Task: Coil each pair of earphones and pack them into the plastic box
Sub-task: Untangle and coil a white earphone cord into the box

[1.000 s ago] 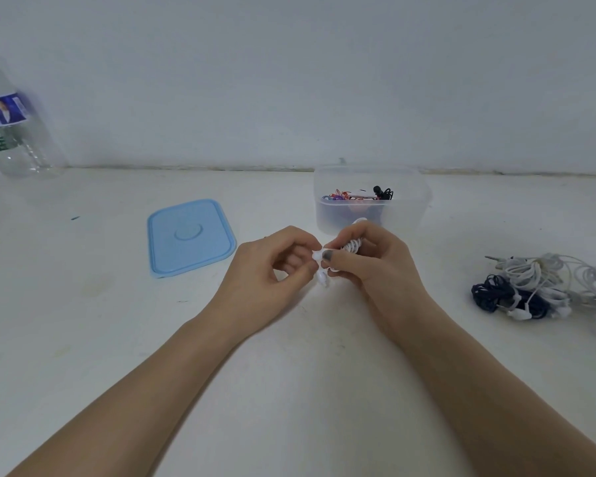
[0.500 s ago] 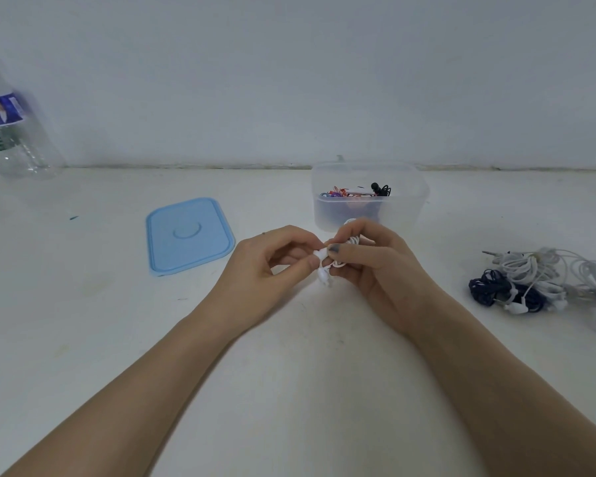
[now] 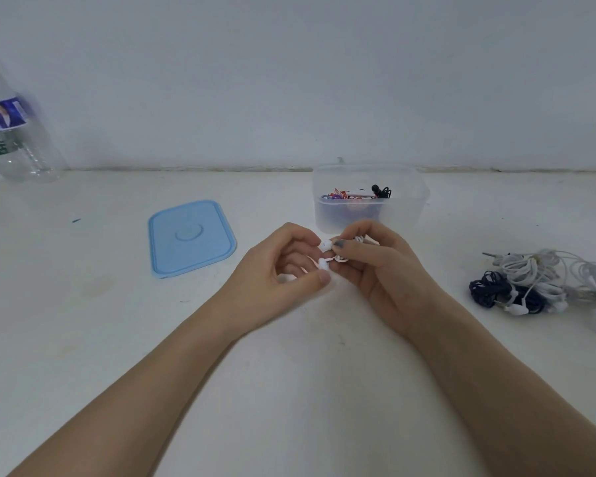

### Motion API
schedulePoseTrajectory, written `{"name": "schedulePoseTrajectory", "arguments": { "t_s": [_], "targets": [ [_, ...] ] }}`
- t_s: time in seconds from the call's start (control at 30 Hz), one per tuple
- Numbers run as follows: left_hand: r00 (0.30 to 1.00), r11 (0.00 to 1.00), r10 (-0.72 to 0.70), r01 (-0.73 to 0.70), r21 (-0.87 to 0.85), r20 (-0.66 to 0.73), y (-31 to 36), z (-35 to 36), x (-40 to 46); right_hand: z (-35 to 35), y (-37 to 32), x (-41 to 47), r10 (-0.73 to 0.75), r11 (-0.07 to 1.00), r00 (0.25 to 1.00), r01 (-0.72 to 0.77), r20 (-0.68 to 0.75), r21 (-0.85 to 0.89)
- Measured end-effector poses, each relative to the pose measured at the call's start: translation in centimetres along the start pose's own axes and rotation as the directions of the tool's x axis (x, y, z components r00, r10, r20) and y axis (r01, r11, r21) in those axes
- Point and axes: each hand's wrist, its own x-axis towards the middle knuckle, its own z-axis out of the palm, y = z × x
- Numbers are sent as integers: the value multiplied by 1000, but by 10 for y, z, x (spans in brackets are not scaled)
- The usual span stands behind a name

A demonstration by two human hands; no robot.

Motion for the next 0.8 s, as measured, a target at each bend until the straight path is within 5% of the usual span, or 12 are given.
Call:
{"name": "schedulePoseTrajectory", "arguments": {
  "t_s": [0.17, 0.4, 0.6, 0.7, 0.8],
  "targets": [
    [998, 1000, -9, 8, -13, -62, -1, 1, -1, 2, 4, 0, -48, 998, 999, 47, -4, -43],
    [992, 999, -9, 14, 41, -123, -3, -4, 2, 5, 10, 2, -84, 940, 996, 89, 30, -330],
    [985, 993, -21, 40, 113, -171, 3, -12, 1, 4, 8, 1, -90, 934, 995, 95, 31, -344],
    [955, 982, 29, 27, 186, -295, 7, -31, 0, 5, 7, 1, -98, 931, 995, 104, 35, -351],
    [962, 921, 31, 78, 383, -270, 2, -57, -7, 5, 8, 1, -111, 922, 993, 116, 34, -369]
  ]
}}
